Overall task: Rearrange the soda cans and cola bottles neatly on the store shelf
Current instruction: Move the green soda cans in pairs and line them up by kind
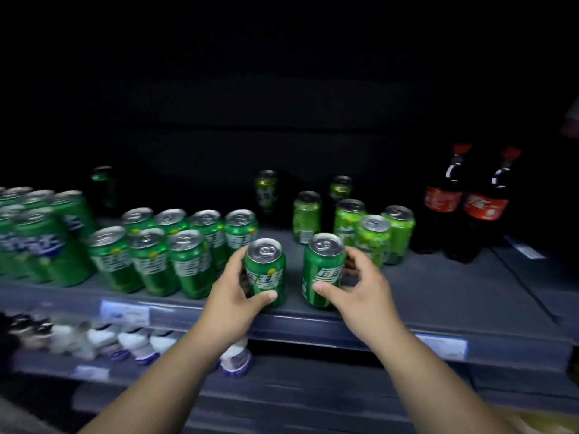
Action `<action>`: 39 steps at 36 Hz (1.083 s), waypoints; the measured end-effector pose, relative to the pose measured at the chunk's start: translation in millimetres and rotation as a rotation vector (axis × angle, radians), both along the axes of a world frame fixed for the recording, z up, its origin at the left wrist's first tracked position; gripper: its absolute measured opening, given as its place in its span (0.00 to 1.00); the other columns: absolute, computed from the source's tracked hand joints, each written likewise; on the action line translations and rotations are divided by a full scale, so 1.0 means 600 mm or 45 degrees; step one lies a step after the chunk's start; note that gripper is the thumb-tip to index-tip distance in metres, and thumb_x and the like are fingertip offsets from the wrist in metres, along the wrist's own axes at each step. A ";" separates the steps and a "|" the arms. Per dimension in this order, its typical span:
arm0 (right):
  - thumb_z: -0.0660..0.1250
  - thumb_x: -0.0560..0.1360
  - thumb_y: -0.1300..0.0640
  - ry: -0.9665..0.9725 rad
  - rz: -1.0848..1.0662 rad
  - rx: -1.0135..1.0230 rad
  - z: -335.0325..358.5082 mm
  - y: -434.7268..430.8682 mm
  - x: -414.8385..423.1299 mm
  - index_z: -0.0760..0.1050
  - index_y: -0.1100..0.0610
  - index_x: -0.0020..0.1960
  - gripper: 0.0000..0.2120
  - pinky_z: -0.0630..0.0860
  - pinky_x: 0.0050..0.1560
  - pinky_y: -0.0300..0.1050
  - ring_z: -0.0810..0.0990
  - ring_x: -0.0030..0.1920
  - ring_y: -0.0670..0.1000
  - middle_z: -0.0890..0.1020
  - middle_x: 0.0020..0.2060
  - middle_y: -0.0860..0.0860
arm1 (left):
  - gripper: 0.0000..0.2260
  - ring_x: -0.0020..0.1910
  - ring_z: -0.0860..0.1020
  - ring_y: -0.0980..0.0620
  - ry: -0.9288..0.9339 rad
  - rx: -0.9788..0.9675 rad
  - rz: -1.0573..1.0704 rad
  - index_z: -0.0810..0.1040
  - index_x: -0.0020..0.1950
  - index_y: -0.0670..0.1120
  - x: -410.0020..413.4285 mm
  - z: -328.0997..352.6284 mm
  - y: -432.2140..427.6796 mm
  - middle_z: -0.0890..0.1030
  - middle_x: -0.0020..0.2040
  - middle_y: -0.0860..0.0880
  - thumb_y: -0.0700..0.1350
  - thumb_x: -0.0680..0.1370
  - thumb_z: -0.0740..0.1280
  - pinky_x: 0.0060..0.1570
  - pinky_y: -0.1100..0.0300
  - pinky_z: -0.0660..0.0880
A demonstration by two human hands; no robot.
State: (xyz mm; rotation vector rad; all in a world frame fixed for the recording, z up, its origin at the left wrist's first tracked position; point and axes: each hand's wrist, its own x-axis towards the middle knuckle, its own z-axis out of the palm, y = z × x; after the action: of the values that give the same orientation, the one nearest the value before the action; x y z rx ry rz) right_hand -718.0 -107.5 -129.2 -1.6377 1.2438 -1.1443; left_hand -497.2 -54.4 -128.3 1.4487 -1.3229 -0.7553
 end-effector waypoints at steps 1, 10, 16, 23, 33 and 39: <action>0.77 0.55 0.37 -0.005 0.019 0.002 -0.003 0.001 0.023 0.69 0.26 0.58 0.34 0.81 0.59 0.51 0.80 0.59 0.45 0.77 0.60 0.40 | 0.35 0.62 0.78 0.58 -0.009 0.003 0.016 0.66 0.71 0.58 0.018 0.003 0.005 0.79 0.62 0.60 0.37 0.70 0.77 0.65 0.47 0.74; 0.75 0.63 0.41 0.063 -0.037 0.012 -0.022 0.008 0.130 0.70 0.36 0.66 0.33 0.79 0.61 0.53 0.78 0.61 0.43 0.79 0.60 0.39 | 0.36 0.63 0.74 0.67 -0.132 0.037 -0.046 0.63 0.72 0.60 0.076 0.014 0.004 0.76 0.61 0.67 0.41 0.71 0.76 0.67 0.53 0.72; 0.73 0.63 0.37 0.096 -0.047 0.014 -0.024 0.001 0.133 0.68 0.35 0.68 0.35 0.78 0.63 0.53 0.77 0.63 0.43 0.78 0.63 0.39 | 0.38 0.63 0.70 0.71 -0.192 -0.006 -0.091 0.58 0.72 0.65 0.077 0.018 -0.007 0.73 0.63 0.67 0.41 0.73 0.74 0.68 0.57 0.69; 0.74 0.63 0.37 0.077 -0.038 0.060 -0.030 -0.003 0.129 0.65 0.32 0.70 0.37 0.78 0.64 0.54 0.76 0.65 0.44 0.76 0.66 0.41 | 0.46 0.76 0.58 0.61 -0.298 -0.039 -0.067 0.43 0.76 0.69 0.098 0.011 0.022 0.58 0.77 0.63 0.48 0.74 0.74 0.74 0.53 0.62; 0.78 0.70 0.54 0.005 0.030 0.065 -0.029 0.005 0.148 0.69 0.37 0.70 0.33 0.78 0.64 0.52 0.76 0.65 0.43 0.78 0.65 0.41 | 0.21 0.60 0.74 0.54 -1.031 -0.516 0.050 0.76 0.66 0.54 0.171 0.093 0.039 0.78 0.59 0.57 0.52 0.74 0.73 0.62 0.53 0.72; 0.77 0.67 0.47 -0.002 0.051 0.070 -0.033 0.014 0.175 0.67 0.34 0.70 0.36 0.78 0.65 0.52 0.76 0.66 0.43 0.76 0.66 0.42 | 0.23 0.63 0.75 0.49 -1.225 -0.430 0.043 0.79 0.63 0.57 0.193 0.076 0.015 0.79 0.62 0.57 0.65 0.72 0.64 0.64 0.45 0.68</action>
State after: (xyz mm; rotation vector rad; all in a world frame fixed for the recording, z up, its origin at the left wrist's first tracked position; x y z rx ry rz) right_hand -613.1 -99.0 -148.9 -1.6136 1.2254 -1.0772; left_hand -381.2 -45.4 -82.7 1.5908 -1.9967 0.2669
